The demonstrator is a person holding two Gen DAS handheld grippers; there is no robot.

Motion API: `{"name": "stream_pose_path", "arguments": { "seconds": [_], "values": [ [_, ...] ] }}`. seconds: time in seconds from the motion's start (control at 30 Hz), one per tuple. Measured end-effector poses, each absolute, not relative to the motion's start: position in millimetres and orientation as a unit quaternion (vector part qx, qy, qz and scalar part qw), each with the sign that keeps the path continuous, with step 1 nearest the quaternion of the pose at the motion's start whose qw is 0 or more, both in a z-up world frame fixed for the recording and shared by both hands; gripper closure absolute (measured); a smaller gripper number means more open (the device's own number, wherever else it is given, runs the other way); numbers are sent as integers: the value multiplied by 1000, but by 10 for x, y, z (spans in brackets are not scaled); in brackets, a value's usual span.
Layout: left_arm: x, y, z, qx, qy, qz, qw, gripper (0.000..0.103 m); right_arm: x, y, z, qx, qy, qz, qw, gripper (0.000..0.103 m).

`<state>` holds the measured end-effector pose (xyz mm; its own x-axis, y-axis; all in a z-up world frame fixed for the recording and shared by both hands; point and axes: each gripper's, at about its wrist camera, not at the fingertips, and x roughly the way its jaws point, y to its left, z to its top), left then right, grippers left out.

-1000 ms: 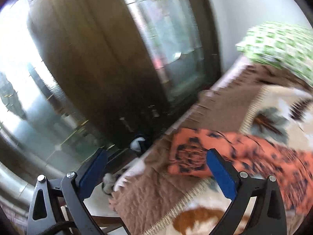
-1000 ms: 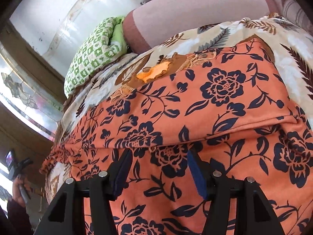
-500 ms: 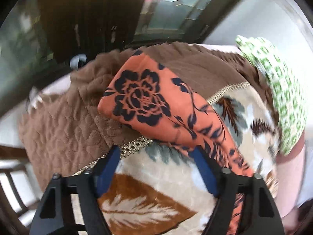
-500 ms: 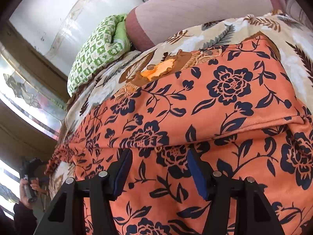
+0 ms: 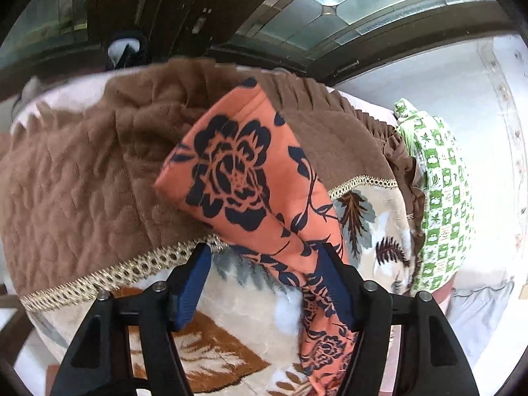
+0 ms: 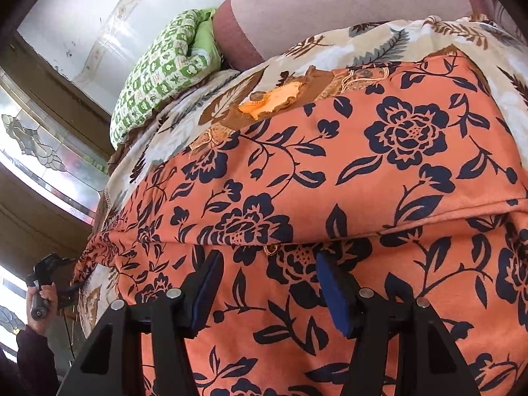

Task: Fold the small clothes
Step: 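Grasp the other sleeve of the blouse with the left tool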

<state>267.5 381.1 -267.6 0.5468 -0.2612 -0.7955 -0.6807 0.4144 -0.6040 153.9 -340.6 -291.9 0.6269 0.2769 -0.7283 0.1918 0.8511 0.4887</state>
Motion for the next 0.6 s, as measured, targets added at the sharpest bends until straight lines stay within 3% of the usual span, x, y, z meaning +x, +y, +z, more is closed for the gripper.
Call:
{"name": "stream_pose_path", "arguments": {
  "seconds": [0.2,0.23,0.33,0.43,0.6],
  "values": [
    [2806,3765,-2861,-539,451,156,694,36,1584,-3342,-2941,259,435,24,862,41],
    [2823,3762,-2867,-539,447,160,695,40,1588,-3325,-2939,252,435,23,864,41],
    [2886,3780,-2835,-531,434,166,709,84,1591,-3307,-2941,246,435,23,866,41],
    [2973,3772,-2738,-504,428,171,731,95,1601,-3314,-2942,248,434,24,866,41],
    [3093,3540,-2171,-429,397,138,800,95,1603,-3342,-2934,255,431,25,865,41]
  ]
}}
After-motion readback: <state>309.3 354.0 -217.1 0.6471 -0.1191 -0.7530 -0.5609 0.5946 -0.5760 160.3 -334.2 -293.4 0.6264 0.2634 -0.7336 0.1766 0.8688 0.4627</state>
